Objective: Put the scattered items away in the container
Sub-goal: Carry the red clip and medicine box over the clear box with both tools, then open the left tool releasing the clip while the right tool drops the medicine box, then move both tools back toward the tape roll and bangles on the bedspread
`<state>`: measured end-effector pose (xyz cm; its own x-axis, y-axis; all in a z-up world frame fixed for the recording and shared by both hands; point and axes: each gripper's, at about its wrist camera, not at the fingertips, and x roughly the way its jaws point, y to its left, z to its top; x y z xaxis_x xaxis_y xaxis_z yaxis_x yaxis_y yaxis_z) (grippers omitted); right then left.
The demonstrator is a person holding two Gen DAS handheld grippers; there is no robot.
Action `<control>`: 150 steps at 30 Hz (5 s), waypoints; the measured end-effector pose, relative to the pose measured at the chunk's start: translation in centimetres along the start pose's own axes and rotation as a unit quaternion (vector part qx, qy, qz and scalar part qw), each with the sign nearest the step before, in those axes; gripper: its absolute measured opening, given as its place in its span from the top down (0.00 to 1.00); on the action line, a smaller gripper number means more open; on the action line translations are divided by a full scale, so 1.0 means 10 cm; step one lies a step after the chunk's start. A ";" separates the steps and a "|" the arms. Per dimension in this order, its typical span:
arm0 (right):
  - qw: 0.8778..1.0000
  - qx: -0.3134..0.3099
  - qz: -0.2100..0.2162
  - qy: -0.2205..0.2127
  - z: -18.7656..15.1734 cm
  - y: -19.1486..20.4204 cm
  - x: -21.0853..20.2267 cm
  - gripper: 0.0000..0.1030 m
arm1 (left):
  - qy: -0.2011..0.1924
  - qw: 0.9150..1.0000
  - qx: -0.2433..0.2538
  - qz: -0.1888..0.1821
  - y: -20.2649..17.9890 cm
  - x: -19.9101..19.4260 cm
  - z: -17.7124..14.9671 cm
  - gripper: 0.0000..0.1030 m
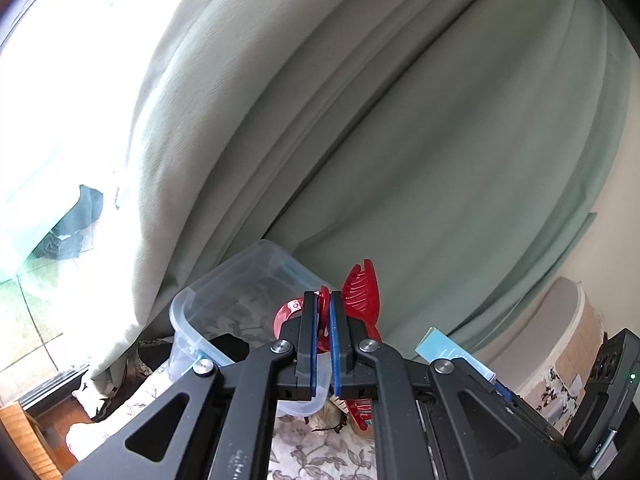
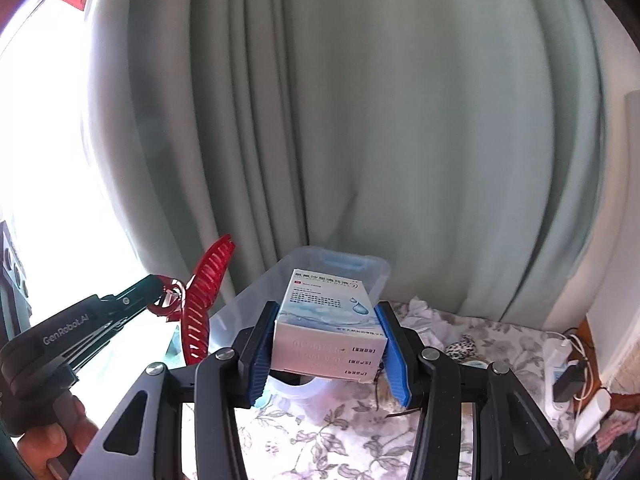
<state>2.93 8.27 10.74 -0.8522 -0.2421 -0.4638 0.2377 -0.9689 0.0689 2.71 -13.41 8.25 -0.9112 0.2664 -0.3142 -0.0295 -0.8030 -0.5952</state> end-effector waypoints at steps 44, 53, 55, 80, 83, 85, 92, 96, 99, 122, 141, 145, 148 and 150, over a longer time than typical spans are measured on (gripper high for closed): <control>0.989 -0.029 0.042 0.137 -0.52 -0.03 1.70 0.50 | 0.085 0.993 -0.029 0.080 0.69 1.35 -0.39 0.94; 0.988 -0.041 0.048 0.138 -0.52 0.03 1.65 0.50 | 0.089 0.992 -0.030 0.085 0.72 1.39 -0.41 0.94; 0.988 -0.044 0.052 0.138 -0.52 0.02 1.66 0.50 | 0.089 0.992 -0.027 0.086 0.73 1.37 -0.42 0.94; 0.990 -0.030 0.024 0.136 -0.47 0.19 1.67 0.46 | 0.101 0.992 -0.025 0.077 0.76 1.64 -0.50 0.84; 0.990 -0.028 0.024 0.135 -0.46 0.18 1.64 0.46 | 0.102 0.992 -0.022 0.078 0.73 1.52 -0.48 0.79; 0.990 -0.027 0.023 0.133 -0.45 0.18 1.64 0.46 | 0.101 0.992 -0.021 0.078 0.70 1.53 -0.48 0.79; 0.993 -0.021 0.020 0.116 -0.37 0.15 1.41 0.46 | 0.094 0.993 -0.008 0.069 0.55 1.39 -0.42 0.79; 0.994 -0.014 0.017 0.103 -0.32 0.10 1.21 0.46 | 0.088 0.994 0.005 0.059 0.38 1.24 -0.36 0.78; 0.996 -0.007 0.014 0.093 -0.29 0.04 1.07 0.46 | 0.083 0.995 0.016 0.051 0.24 1.11 -0.32 0.76; 0.998 0.065 -0.026 -0.008 -0.12 -0.65 -0.24 0.46 | 0.063 0.990 0.126 -0.023 -1.07 0.57 -0.40 0.59; 0.989 0.129 -0.064 -0.043 -0.23 -1.24 -0.84 0.46 | 0.086 0.972 0.206 -0.068 -1.87 0.40 -0.75 0.51; 0.983 0.158 -0.079 -0.045 -0.30 -1.46 -0.91 0.46 | 0.095 0.970 0.214 -0.069 -1.94 0.41 -0.84 0.51; 0.978 0.182 -0.089 -0.044 -0.34 -1.63 -0.93 0.46 | 0.102 0.969 0.215 -0.063 -1.94 0.45 -0.87 0.50; 0.976 0.192 -0.094 -0.043 -0.36 -1.71 -0.92 0.46 | 0.105 0.969 0.217 -0.060 -1.94 0.47 -0.89 0.50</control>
<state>8.42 27.27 10.63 -0.9035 -0.0452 -0.4262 -0.1051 -0.9407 0.3226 2.66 8.19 11.70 -0.7879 0.4378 -0.4331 -0.3417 -0.8958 -0.2841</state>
